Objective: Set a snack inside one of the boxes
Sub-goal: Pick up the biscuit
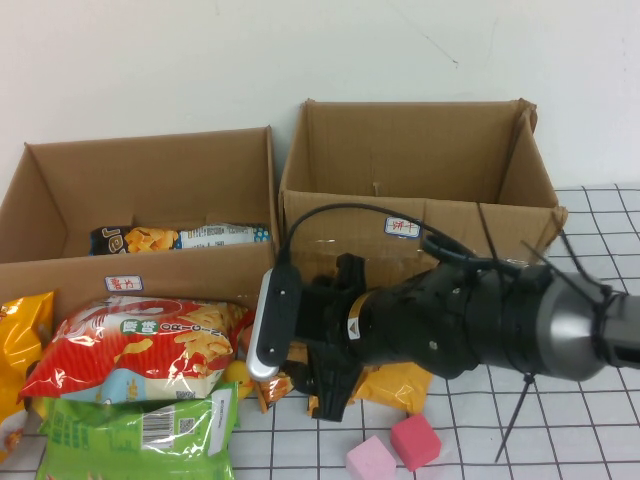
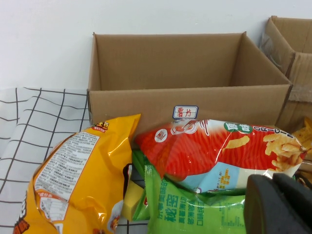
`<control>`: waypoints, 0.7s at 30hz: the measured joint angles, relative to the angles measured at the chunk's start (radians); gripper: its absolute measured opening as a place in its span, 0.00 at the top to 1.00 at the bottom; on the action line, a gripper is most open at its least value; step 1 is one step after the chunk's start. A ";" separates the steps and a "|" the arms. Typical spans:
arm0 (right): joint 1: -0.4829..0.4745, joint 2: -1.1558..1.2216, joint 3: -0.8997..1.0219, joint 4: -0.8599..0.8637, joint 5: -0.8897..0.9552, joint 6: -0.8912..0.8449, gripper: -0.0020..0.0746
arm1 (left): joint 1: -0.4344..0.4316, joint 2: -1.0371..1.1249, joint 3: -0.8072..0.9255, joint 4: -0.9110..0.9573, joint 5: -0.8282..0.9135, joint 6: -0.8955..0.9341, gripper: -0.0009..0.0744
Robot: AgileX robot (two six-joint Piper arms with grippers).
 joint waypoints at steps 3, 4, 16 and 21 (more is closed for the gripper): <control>0.000 0.024 0.000 -0.008 -0.025 0.000 0.28 | 0.000 0.000 0.000 0.000 0.007 0.000 0.99; 0.000 0.035 0.000 -0.014 -0.034 0.000 0.28 | 0.000 0.000 0.000 0.000 0.012 0.000 0.99; 0.000 0.133 0.000 -0.014 -0.149 0.000 0.36 | 0.000 0.000 0.000 -0.002 0.074 0.000 0.99; 0.000 0.158 -0.009 -0.014 -0.199 0.000 0.53 | 0.000 0.000 0.000 -0.002 0.076 0.000 0.99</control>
